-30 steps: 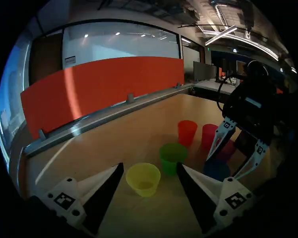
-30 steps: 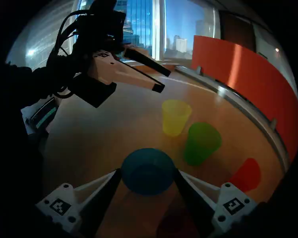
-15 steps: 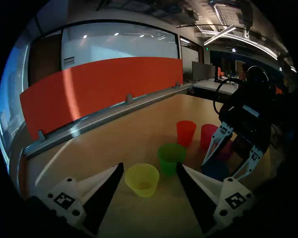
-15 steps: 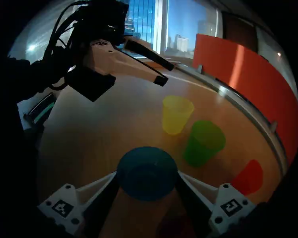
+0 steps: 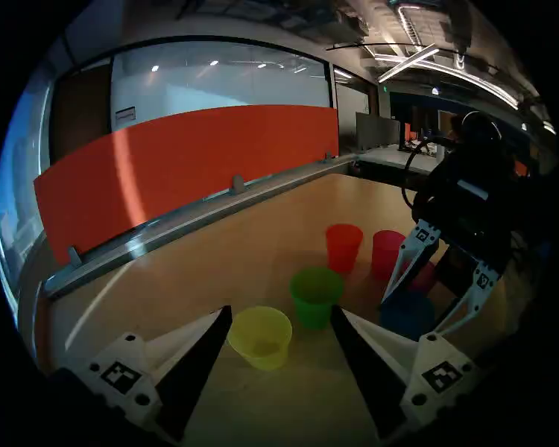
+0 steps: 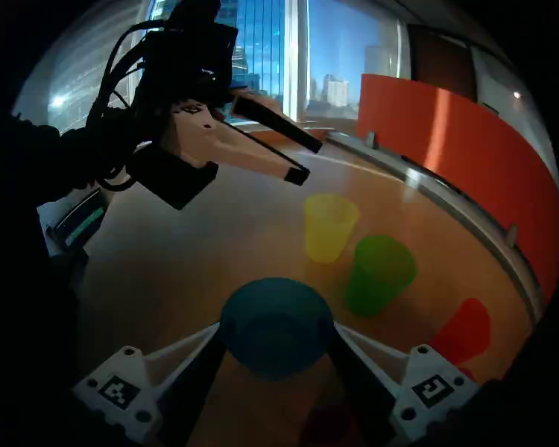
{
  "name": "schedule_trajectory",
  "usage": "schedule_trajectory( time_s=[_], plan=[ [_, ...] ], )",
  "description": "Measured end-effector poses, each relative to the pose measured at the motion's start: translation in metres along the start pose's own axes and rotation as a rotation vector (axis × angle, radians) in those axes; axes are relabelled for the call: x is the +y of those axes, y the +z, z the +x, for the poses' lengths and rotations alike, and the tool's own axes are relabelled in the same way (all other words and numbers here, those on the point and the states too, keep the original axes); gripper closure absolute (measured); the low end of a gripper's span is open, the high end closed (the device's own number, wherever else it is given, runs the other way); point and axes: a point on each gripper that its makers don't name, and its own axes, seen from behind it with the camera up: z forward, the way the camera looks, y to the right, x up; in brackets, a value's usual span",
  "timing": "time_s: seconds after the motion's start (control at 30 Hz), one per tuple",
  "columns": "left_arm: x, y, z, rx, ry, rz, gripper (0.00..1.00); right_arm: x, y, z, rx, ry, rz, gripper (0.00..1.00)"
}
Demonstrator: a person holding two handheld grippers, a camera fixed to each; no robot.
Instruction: Pour water
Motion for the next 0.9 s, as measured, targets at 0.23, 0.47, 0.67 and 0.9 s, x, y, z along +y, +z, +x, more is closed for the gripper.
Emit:
schedule_trajectory(
  time_s=[0.23, 0.47, 0.67, 0.9],
  plan=[
    [0.011, 0.006, 0.001, -0.009, 0.014, -0.025, 0.02, 0.001, -0.021, 0.018, 0.070, 0.008, -0.024, 0.09],
    [0.019, 0.017, 0.000, -0.028, 0.014, -0.045, 0.02, 0.006, -0.047, 0.039, 0.152, 0.017, -0.059, 0.09],
    [0.027, 0.027, 0.000, -0.036, 0.018, -0.060, 0.02, 0.011, -0.068, 0.055, 0.219, 0.019, -0.092, 0.09],
    [0.035, 0.039, 0.001, -0.044, 0.024, -0.081, 0.02, 0.019, -0.090, 0.074, 0.308, 0.028, -0.128, 0.09]
  ],
)
